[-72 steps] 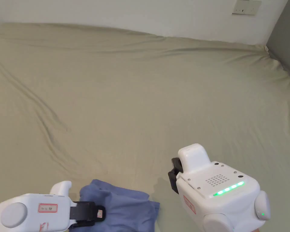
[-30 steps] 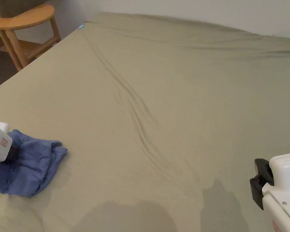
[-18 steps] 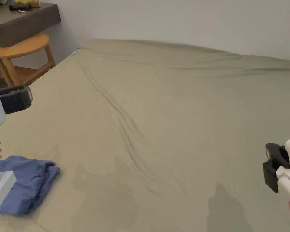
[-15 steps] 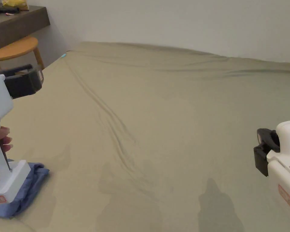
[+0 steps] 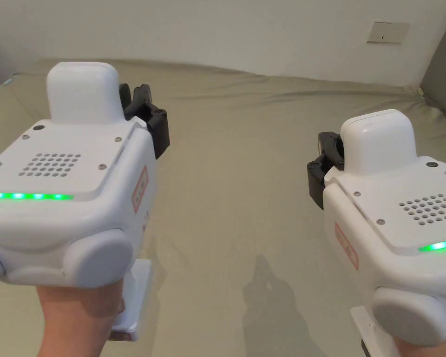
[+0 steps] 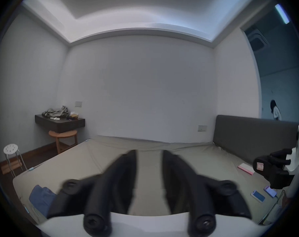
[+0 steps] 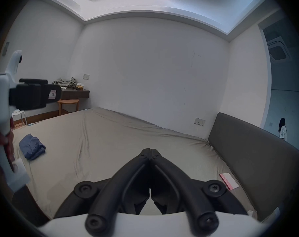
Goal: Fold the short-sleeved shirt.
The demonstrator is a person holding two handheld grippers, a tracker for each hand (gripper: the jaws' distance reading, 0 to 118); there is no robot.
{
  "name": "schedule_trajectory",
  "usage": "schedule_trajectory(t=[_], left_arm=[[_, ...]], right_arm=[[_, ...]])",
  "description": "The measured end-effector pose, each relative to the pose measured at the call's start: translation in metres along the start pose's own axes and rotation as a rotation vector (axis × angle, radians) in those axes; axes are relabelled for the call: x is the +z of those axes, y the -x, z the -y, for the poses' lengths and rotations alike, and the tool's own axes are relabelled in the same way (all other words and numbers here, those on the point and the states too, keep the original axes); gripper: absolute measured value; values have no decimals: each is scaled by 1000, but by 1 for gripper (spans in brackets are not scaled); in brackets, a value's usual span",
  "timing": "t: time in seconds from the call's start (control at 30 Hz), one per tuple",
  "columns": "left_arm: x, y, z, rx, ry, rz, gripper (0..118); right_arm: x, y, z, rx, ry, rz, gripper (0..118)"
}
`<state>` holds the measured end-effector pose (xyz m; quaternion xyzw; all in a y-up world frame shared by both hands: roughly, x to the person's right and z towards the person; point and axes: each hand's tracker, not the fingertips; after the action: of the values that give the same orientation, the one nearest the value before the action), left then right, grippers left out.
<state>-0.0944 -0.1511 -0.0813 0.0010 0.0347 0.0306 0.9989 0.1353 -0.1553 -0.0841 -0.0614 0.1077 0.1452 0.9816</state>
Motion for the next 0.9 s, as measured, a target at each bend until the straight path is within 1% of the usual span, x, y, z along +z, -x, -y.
schedule_trajectory(t=[0.07,0.23,0.33,0.63,0.73,0.9], left_arm=[[7,-14,7,-22,-8,10,0],[18,-39,20,-102,9,48,0],[20,-44,22,-105,22,60,0],[22,-40,16,-123,-4,8,0],[23,-40,17,-156,-20,-21,0],[23,-39,20,-151,-9,-18,0]], right_arm=[[4,-4,6,-4,-9,17,0],[13,-7,11,-32,-18,30,0],[16,-6,12,-10,-33,55,0],[16,-3,9,-31,-41,45,0],[16,-1,8,-30,-45,44,0],[17,5,7,-26,-46,40,0]])
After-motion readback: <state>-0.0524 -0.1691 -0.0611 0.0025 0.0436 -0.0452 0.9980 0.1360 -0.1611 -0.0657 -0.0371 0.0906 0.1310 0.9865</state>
